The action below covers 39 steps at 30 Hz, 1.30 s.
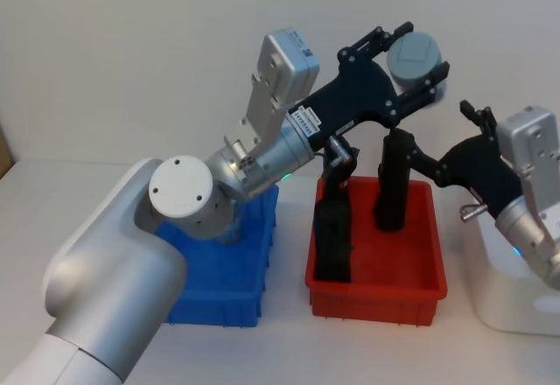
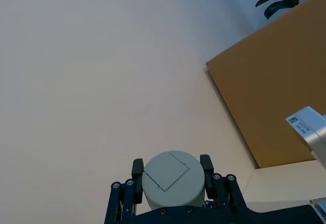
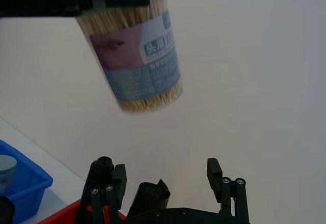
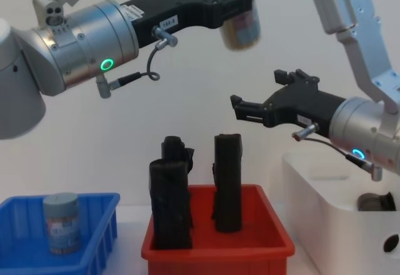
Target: Pick the cotton swabs from the blue box and place them into the white box.
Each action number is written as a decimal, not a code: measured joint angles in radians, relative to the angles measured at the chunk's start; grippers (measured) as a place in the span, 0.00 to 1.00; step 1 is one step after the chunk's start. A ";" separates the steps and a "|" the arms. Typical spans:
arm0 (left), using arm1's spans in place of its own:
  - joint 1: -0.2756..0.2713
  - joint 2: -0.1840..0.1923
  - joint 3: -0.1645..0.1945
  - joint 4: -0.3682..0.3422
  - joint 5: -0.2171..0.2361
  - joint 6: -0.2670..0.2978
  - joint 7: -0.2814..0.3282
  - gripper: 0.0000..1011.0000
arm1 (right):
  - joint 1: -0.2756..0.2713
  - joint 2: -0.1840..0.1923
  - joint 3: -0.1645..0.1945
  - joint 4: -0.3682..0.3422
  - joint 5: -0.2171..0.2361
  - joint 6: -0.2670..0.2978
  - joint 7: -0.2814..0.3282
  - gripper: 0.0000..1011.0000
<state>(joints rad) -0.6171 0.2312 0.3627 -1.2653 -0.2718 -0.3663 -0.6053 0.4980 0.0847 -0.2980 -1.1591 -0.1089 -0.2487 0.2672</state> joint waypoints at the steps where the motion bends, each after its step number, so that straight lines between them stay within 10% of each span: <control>1: 0.000 -0.001 0.001 0.002 -0.001 0.000 0.000 0.67 | -0.003 0.002 0.000 -0.005 0.002 -0.001 0.002 0.99; 29: 0.017 -0.016 0.027 0.037 -0.046 0.012 0.010 0.67 | -0.048 0.014 -0.008 -0.118 0.043 0.009 0.017 0.99; 39: 0.028 -0.011 0.029 0.031 -0.042 0.027 0.023 0.67 | -0.052 0.014 -0.015 -0.120 -0.004 -0.016 -0.009 0.99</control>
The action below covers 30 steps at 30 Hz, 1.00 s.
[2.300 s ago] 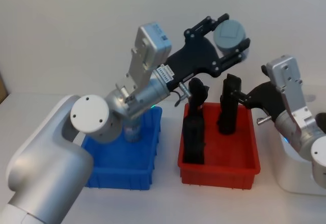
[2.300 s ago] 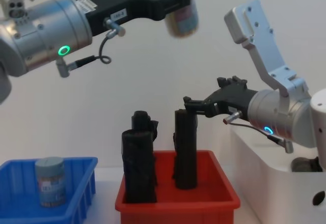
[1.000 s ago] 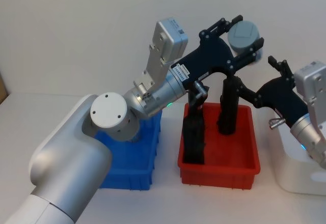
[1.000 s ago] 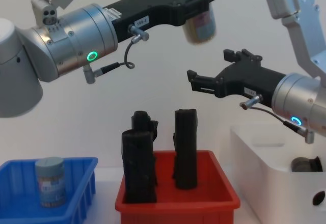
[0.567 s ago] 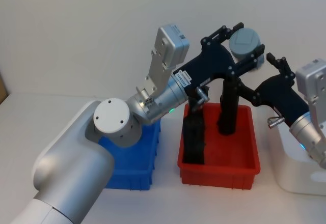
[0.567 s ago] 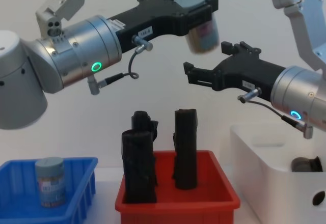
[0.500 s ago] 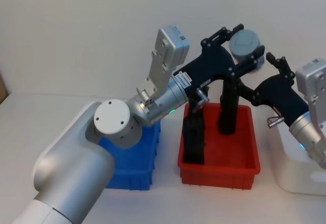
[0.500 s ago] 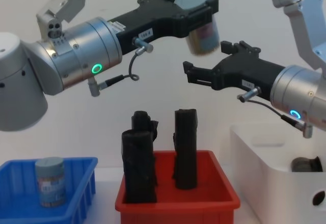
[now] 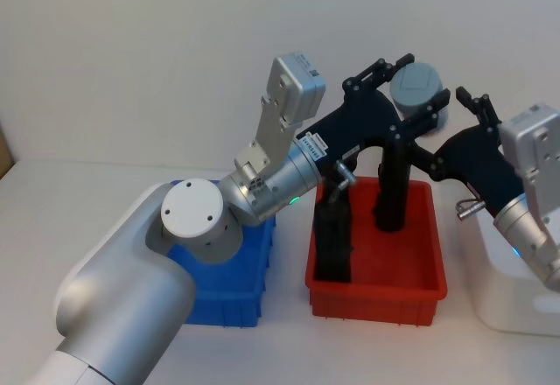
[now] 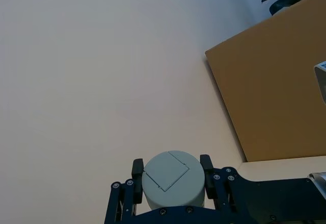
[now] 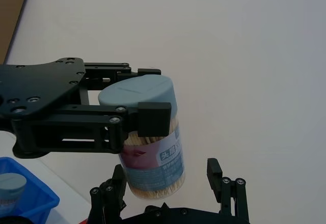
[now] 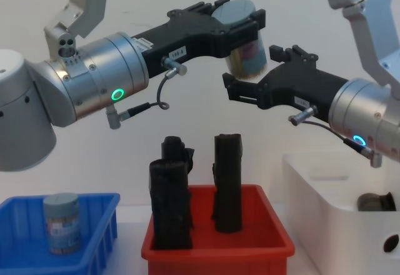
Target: Pick the cotton swabs from the blue box and place them into the white box.
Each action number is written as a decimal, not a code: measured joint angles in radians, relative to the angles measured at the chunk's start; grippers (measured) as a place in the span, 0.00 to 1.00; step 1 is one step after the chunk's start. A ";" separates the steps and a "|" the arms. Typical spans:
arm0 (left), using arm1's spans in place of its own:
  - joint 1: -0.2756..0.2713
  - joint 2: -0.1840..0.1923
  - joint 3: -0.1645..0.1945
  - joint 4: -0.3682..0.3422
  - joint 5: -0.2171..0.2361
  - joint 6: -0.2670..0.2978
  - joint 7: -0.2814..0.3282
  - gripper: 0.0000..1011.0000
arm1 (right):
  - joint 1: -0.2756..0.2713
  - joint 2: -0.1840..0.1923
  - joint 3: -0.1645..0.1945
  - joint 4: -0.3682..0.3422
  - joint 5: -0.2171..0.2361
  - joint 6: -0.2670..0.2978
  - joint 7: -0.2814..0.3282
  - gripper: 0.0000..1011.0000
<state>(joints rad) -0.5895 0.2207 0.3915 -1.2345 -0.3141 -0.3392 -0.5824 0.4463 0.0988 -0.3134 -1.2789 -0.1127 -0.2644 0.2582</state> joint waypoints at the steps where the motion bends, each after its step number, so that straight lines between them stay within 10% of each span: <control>1: 0.000 0.000 0.000 0.000 0.002 0.002 0.001 0.67 | 0.000 0.000 -0.001 0.001 -0.007 -0.004 -0.003 0.99; 20: -0.007 -0.005 0.007 0.010 0.031 0.015 0.013 0.67 | -0.013 0.006 -0.023 0.020 -0.202 -0.100 -0.100 0.99; 30: -0.001 -0.003 0.009 0.006 0.039 0.025 0.022 0.67 | -0.013 0.004 -0.027 0.022 -0.226 -0.107 -0.126 0.99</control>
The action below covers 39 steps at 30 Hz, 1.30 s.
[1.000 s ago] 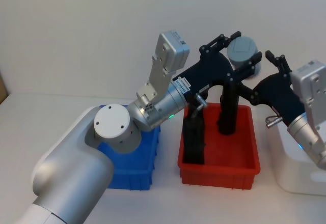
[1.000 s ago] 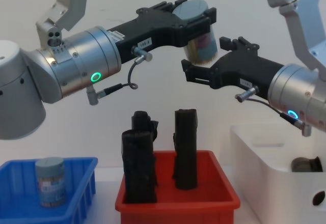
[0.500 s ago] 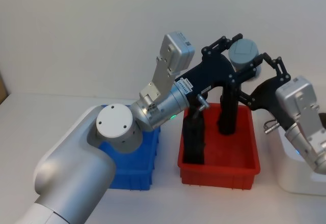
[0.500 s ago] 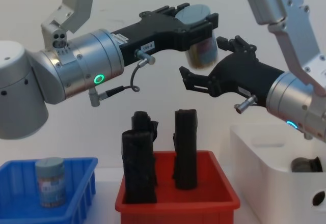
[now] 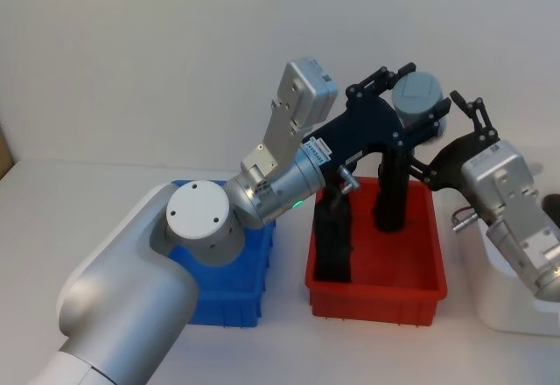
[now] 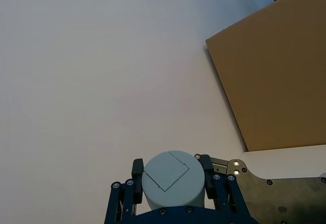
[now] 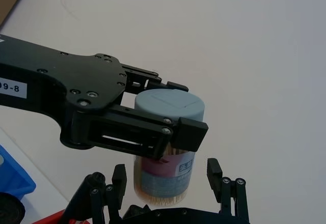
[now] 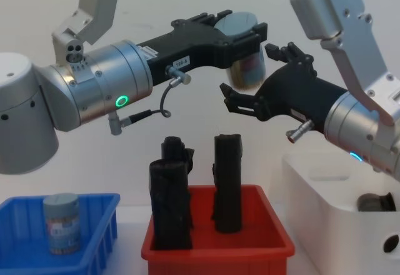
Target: Pick the cotton swabs from the blue box and place them into the white box.
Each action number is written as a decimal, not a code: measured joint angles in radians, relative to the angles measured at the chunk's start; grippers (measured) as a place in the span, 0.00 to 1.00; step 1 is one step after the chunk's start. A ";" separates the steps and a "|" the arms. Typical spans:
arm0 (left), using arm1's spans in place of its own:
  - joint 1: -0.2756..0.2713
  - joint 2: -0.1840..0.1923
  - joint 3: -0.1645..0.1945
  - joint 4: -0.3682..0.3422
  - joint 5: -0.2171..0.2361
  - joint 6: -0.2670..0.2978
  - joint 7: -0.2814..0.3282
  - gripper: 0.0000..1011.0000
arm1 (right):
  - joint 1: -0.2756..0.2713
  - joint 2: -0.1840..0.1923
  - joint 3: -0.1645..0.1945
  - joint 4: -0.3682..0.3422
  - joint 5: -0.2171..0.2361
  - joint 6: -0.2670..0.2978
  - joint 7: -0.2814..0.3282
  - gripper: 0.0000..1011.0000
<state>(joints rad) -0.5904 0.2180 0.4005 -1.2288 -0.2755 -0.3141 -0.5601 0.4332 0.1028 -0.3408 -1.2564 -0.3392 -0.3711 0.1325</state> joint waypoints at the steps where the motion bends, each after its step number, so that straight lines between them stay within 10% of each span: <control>1: 0.001 0.000 0.000 -0.001 0.000 0.001 0.001 0.67 | 0.000 0.000 0.000 -0.001 0.002 0.002 0.001 0.99; 11: 0.007 0.004 0.002 -0.008 0.006 0.007 0.005 0.67 | -0.001 0.001 0.003 -0.011 0.032 0.012 0.013 0.98; 26: 0.010 0.005 0.003 -0.012 0.007 0.010 0.008 0.67 | -0.001 0.002 0.004 -0.016 0.048 0.018 0.021 0.64; 39: 0.011 0.006 0.003 -0.013 0.008 0.011 0.010 0.67 | -0.001 0.002 0.004 -0.017 0.053 0.019 0.023 0.64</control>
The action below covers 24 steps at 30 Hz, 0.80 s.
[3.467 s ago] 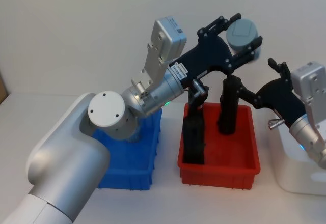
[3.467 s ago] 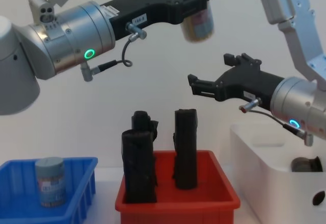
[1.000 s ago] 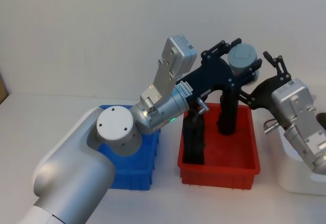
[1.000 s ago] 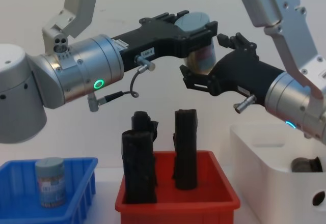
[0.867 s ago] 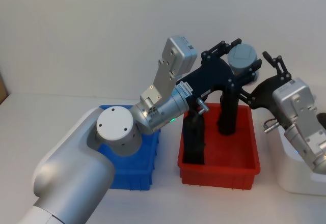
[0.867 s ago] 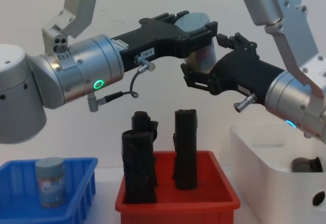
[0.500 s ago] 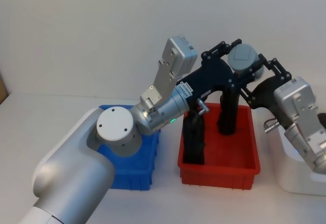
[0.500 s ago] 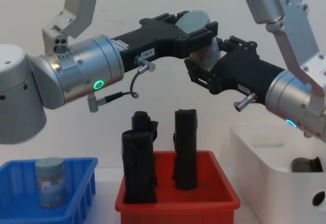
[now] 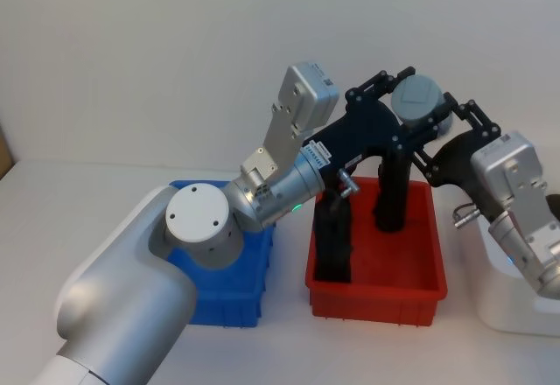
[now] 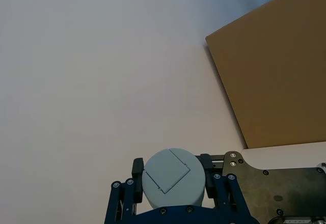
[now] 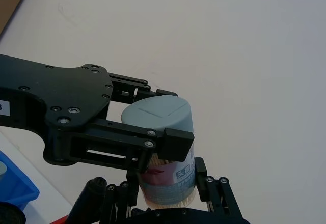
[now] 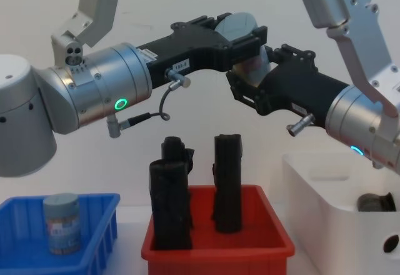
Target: Pick the cotton swabs from the blue box and place them into the white box.
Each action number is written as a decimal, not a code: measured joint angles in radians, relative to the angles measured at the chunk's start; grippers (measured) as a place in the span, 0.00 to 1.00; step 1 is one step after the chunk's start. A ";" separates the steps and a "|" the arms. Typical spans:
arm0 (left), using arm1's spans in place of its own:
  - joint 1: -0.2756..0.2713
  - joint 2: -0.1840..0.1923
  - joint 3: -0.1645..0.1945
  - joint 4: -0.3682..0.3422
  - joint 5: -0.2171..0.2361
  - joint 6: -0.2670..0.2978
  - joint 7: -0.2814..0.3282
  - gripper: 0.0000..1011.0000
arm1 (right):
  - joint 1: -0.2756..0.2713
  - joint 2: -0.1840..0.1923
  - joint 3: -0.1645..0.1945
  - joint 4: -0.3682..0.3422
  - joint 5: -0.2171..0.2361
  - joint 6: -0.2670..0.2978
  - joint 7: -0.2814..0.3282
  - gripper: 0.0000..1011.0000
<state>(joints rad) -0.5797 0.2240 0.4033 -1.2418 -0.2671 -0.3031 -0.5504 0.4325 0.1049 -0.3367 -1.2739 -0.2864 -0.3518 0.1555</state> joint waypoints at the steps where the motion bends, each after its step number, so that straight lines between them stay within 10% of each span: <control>1: 0.000 0.000 0.000 0.000 0.000 0.000 0.000 0.67 | 0.000 0.000 0.000 0.000 0.000 0.000 0.000 0.64; 14: 0.001 0.000 0.000 0.000 0.002 0.003 0.000 0.99 | 0.001 0.000 0.003 0.000 0.003 0.005 -0.007 0.64; 24: 0.001 0.000 0.000 0.000 0.001 0.003 0.000 0.99 | 0.001 0.001 0.013 0.018 0.004 0.043 -0.062 0.64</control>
<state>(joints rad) -0.5791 0.2240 0.4033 -1.2416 -0.2658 -0.3006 -0.5502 0.4337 0.1064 -0.3242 -1.2561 -0.2826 -0.3089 0.0934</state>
